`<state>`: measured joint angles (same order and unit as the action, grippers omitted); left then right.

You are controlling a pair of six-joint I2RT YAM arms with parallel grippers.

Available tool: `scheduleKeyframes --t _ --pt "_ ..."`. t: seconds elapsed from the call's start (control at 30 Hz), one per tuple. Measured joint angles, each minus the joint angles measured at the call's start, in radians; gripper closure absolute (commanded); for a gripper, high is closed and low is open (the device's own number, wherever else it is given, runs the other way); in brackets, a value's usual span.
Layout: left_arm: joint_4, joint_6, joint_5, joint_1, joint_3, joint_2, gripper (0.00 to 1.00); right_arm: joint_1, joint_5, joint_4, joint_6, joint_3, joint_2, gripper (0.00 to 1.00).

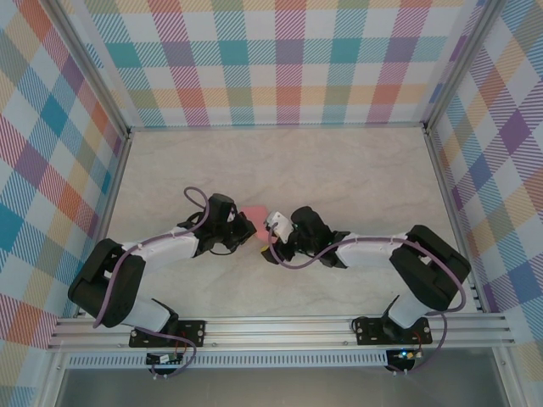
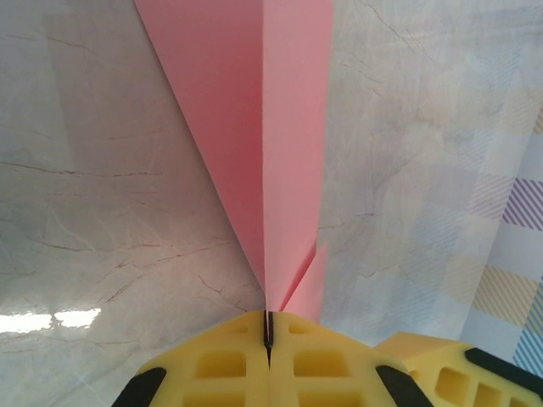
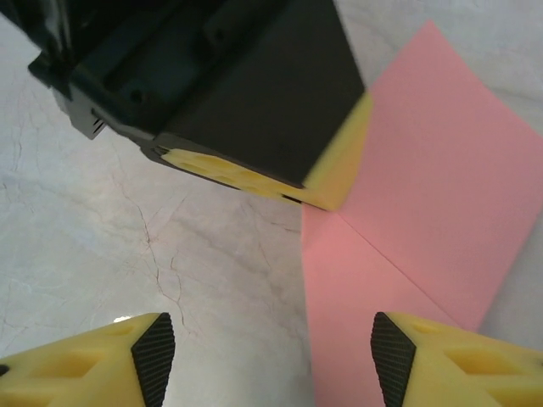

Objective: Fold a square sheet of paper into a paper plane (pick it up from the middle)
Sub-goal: Fold the wing for the fifth time at the center of the table.

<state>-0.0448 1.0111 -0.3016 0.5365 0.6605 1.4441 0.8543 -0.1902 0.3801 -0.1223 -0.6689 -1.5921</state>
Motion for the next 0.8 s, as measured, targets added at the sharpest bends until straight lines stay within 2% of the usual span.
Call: scheduleKeyframes --t 0.37,0.8 --pt "0.032 0.014 0.0 0.0 0.011 0.0 0.99 0.036 0.086 0.154 -0.124 0.001 -0.122 0.48" --pt "0.043 0.022 0.0 0.001 0.012 0.0 0.99 0.042 0.151 0.274 -0.148 0.001 -0.2 0.66"
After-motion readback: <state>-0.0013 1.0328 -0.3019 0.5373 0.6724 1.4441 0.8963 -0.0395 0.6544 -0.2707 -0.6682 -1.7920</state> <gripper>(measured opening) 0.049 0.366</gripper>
